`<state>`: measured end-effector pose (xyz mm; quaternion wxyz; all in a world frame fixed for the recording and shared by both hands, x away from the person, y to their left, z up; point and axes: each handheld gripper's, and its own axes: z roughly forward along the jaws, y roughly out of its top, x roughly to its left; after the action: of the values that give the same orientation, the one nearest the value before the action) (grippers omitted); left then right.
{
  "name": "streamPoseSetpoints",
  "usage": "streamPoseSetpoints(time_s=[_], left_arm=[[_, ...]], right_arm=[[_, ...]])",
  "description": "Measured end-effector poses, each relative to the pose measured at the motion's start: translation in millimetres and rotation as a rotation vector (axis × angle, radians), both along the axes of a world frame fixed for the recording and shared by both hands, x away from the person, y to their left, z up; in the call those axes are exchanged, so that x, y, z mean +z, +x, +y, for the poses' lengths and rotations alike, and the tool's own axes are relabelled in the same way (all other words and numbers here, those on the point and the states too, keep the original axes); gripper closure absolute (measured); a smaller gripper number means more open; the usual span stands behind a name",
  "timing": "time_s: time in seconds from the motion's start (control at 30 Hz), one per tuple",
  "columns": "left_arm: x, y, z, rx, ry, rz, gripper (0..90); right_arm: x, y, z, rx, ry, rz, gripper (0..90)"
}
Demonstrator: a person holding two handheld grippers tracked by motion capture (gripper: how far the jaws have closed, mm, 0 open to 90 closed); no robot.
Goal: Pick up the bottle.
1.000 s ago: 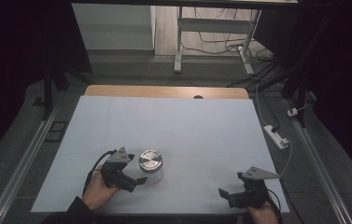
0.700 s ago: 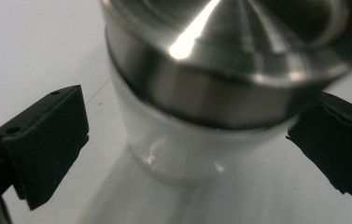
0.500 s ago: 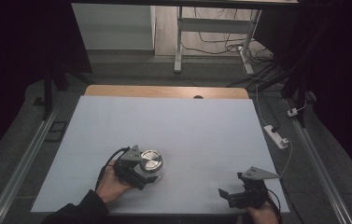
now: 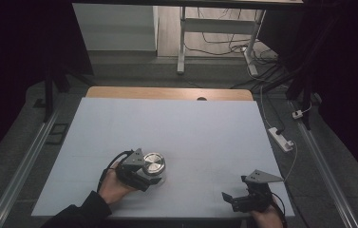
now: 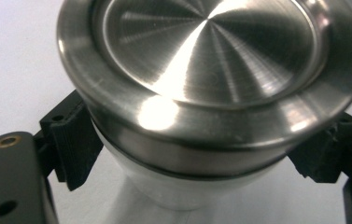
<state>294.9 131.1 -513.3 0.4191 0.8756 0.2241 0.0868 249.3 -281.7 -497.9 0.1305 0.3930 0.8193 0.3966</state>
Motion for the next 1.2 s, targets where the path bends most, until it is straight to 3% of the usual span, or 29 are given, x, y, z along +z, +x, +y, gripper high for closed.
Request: streamPoseSetpoints(time_s=[0.43,0.6,0.67,0.93,1.2], left_arm=[[5.6,-0.5,-1.3,0.0,0.022,-0.01,15.5],[10.9,3.3,3.9,0.007,-0.018,0.019,15.5],[13.1,4.2,5.4,0.006,-0.013,0.019,15.5],[29.6,6.8,6.1,-0.01,-0.027,0.018,15.5],[41.6,11.3,2.2,-0.022,-0.007,0.013,15.5]], right_arm=[[0.0,-0.1,-0.1,-0.001,0.0,-0.002,0.0],[0.0,0.0,0.1,0.0,-0.001,-0.001,0.0],[0.0,0.1,0.1,0.0,0.0,0.0,0.0],[-0.1,0.4,-0.3,-0.004,0.002,0.001,0.0],[-0.2,1.0,-1.0,-0.009,0.007,0.007,0.0]])
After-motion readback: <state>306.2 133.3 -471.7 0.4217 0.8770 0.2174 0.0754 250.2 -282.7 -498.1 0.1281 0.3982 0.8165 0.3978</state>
